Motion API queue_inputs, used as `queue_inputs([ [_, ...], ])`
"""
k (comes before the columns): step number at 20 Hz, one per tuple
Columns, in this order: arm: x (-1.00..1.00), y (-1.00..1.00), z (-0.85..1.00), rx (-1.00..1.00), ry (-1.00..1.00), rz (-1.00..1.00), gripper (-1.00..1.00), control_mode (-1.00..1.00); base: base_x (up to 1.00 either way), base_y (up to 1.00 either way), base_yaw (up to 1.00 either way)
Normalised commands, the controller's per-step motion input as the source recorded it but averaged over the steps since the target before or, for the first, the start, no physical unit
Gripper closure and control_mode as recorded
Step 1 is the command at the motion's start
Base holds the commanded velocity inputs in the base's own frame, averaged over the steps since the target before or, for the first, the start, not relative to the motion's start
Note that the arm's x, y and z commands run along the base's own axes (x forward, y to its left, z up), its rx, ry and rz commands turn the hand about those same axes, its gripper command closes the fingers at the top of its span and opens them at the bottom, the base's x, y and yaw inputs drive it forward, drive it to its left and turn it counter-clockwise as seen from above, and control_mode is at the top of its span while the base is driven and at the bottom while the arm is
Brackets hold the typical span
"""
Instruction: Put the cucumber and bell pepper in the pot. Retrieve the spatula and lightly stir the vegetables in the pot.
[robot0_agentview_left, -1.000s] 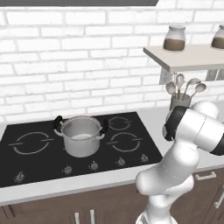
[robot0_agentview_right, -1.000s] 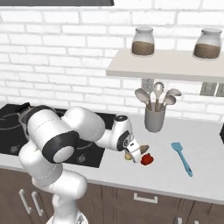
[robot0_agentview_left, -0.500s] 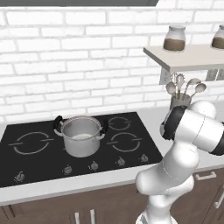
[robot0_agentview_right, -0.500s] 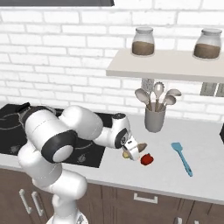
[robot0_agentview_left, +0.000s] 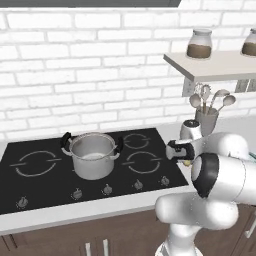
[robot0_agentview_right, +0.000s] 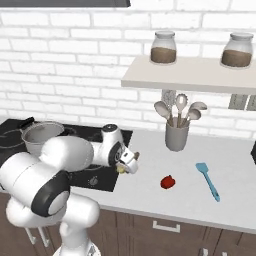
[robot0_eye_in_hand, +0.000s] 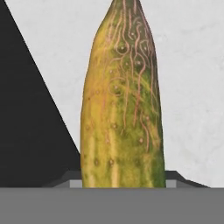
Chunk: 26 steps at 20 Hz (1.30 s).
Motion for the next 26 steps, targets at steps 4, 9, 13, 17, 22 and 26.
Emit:
queue_inputs([
  [4,0.02,0.64,0.91,0.01,0.0,0.46,1.0,-1.0,0.0,0.0,0.0],
  [9,0.1,0.56,1.0,0.0,0.02,0.53,1.0,-1.0,0.0,0.0,0.0],
  [13,0.25,0.52,0.87,0.0,0.0,0.52,1.0,-1.0,0.0,0.0,0.0],
  [17,0.38,0.5,0.72,0.0,0.0,0.4,1.0,-1.0,0.0,0.0,0.0],
  [22,0.36,0.93,0.12,-0.02,0.0,0.11,1.0,-1.0,0.0,0.0,0.0],
  [26,0.22,1.0,0.02,-0.01,0.0,0.02,1.0,-1.0,0.0,0.0,0.0],
])
